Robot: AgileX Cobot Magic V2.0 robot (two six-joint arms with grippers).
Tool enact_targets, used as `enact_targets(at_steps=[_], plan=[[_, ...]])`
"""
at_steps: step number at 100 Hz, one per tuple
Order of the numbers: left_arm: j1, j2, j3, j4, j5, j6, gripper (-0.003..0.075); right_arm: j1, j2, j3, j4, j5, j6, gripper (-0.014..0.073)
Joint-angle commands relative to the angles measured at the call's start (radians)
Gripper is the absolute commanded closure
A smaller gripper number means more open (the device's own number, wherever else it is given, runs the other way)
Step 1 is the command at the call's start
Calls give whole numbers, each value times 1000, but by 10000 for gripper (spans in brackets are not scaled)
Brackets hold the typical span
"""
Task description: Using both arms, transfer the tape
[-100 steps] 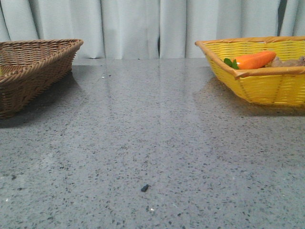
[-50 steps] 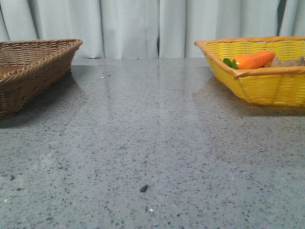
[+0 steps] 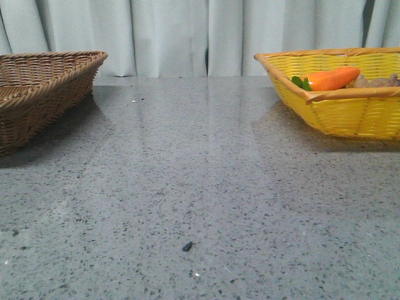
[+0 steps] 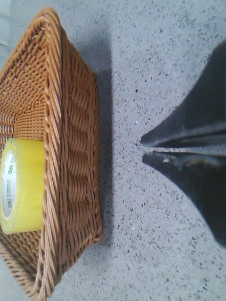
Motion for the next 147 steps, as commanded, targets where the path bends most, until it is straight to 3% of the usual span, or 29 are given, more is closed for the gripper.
enact_targets(at_steps=[1,19,36,46,61,80,147], plan=[[2,-28,8,-15,-43,-6,741,-10,15,-1,-26,-65,-9,650],[2,-28,8,-15,-43,-6,741,-139,15,83,4,-63,-9,650],[2,-28,8,-15,-43,-6,741,-423,15,256,394,-175,-9,653],[2,-28,8,-15,-43,-6,741,-583,10,374,405,-325,-9,653],[2,-28,8,-15,-43,-6,741,-726,-42,486,414,-314,-9,653],[2,-28,8,-15,-45,-6,741,-746,-88,494,417,-135,-9,653],[2,-28,8,-15,-45,-6,741,-746,-88,494,417,-144,-9,652]])
